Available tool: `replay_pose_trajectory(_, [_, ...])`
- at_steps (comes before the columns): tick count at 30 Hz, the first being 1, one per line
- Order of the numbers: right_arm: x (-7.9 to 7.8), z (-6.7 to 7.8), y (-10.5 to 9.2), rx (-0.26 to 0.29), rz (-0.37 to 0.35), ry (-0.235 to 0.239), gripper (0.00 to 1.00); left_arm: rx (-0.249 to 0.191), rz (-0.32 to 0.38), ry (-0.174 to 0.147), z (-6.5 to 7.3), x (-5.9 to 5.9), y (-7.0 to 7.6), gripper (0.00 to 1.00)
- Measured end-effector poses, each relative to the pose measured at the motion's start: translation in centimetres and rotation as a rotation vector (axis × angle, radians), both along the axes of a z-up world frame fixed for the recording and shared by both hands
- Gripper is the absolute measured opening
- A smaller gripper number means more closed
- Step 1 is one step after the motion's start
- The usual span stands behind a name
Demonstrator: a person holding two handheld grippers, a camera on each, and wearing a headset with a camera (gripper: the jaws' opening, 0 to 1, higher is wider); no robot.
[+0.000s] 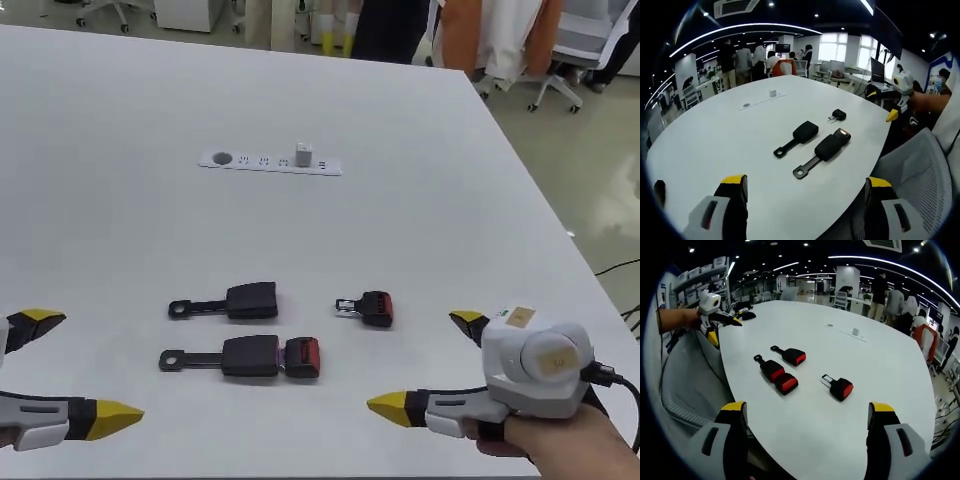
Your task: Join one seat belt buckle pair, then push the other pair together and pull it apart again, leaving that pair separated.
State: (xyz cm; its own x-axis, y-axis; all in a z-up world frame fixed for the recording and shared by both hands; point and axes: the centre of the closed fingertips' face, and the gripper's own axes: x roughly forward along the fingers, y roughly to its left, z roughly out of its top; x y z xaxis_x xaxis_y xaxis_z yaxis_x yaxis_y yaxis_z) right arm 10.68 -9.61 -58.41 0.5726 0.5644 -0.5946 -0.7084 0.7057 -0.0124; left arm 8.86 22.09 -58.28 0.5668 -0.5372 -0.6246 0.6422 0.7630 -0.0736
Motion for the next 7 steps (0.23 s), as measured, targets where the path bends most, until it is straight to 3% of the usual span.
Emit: replay_pose_trajectory(7, [-0.09,0.01,-0.12,0.003,-0.008,0.002,1.00,-0.003,0.005,-0.002,0.10,0.15,-0.02,1.00])
